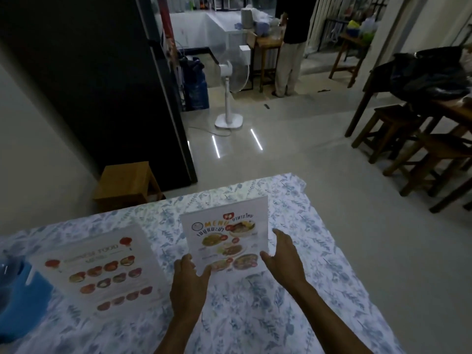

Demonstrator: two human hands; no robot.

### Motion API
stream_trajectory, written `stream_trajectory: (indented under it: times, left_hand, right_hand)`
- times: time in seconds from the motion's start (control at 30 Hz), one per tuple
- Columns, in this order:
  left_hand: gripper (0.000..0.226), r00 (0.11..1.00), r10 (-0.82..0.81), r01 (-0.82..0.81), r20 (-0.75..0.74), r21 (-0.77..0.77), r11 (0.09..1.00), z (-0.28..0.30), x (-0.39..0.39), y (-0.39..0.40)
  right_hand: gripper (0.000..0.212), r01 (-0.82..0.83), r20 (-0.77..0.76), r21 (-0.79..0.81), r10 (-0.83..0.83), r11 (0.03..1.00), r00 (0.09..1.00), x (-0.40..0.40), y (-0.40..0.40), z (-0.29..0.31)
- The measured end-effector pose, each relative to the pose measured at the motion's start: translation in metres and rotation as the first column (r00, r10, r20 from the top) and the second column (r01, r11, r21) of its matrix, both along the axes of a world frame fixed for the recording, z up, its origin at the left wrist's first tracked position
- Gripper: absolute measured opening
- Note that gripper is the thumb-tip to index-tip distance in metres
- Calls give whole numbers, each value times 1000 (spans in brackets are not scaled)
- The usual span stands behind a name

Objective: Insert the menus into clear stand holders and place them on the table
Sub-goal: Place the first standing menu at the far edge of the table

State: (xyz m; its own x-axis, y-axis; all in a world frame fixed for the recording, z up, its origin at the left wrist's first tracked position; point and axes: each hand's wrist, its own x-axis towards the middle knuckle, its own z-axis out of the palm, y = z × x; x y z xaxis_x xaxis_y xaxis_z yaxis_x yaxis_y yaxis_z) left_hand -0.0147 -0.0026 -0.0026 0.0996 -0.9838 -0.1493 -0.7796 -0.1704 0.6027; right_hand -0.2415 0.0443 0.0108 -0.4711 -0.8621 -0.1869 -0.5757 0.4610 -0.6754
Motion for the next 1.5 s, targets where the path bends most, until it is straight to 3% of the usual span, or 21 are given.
stream_trajectory:
  times: [0.2,0.47,0.63,0.83,1.1,1.5]
  left_hand:
    - [36,988,-129,131,87,-25,991,-19,2,-25]
    - [52,968,-252,250,-13,-92,964,-28,-38,-63]
    - [43,958,-281,274,-65,-97,957,-27,-88,-90]
    - [44,956,-281,269,-88,-121,955,-31,-155,-134]
    - [37,977,-211,204,-22,-167,965,-29,-231,-208]
    - [35,986,-145,159,81,-224,962,-34,-279,-268]
  right_hand:
    - [44,36,47,-27,-34,999,998,13,-17,-25]
    - [44,129,-18,3,-129,992,991,-21,-27,-44]
    - [38,146,-41,26,-145,989,989,-70,-47,-45]
    - [48,117,-123,12,-115,993,986,-144,-99,-51]
    - [44,56,-149,-34,-60,998,987,-229,-187,-60]
    - [44,23,-124,-99,-36,995,992,-277,-251,-66]
